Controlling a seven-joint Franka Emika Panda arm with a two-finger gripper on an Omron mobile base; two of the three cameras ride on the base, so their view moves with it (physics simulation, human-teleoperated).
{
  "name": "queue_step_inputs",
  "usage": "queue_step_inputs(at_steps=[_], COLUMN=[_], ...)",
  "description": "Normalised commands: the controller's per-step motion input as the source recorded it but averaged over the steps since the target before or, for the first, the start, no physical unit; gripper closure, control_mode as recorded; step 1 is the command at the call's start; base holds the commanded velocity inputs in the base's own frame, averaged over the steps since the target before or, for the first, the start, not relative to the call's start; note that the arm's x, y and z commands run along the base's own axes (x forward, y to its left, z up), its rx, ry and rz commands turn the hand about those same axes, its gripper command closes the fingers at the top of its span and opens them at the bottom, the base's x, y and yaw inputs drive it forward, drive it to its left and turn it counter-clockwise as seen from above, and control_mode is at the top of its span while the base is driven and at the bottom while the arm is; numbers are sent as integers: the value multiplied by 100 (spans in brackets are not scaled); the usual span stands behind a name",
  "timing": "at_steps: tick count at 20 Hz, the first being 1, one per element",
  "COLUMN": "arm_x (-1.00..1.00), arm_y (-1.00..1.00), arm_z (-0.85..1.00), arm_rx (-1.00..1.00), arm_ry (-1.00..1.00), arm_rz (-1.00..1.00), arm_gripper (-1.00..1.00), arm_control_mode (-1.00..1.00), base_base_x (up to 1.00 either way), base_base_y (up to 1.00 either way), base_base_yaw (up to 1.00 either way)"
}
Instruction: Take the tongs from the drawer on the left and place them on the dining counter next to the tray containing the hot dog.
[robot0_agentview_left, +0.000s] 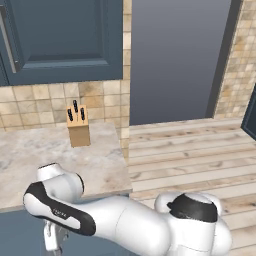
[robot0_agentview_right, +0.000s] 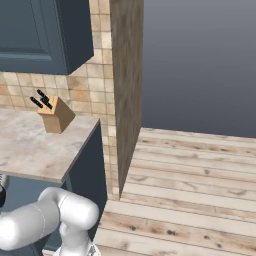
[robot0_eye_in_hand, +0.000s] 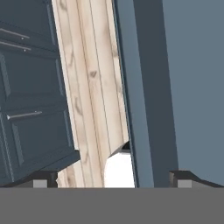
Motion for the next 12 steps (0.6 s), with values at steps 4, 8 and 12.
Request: queue_step_inputs(at_steps=[4,8,12], arm_x=[39,14,0], arm_y=[-4,-9,-1], arm_z=[0,0,0], arm_rx=[0,-2,-10], arm_ry=[1,0,0], arm_rz=[-6,-21,-28], arm_gripper=[-100,-100,-100], arm_control_mode=[-100,-100,-100], base_base_x=[0,0,0], base_base_y=[0,0,0], base_base_yaw=[0,0,0])
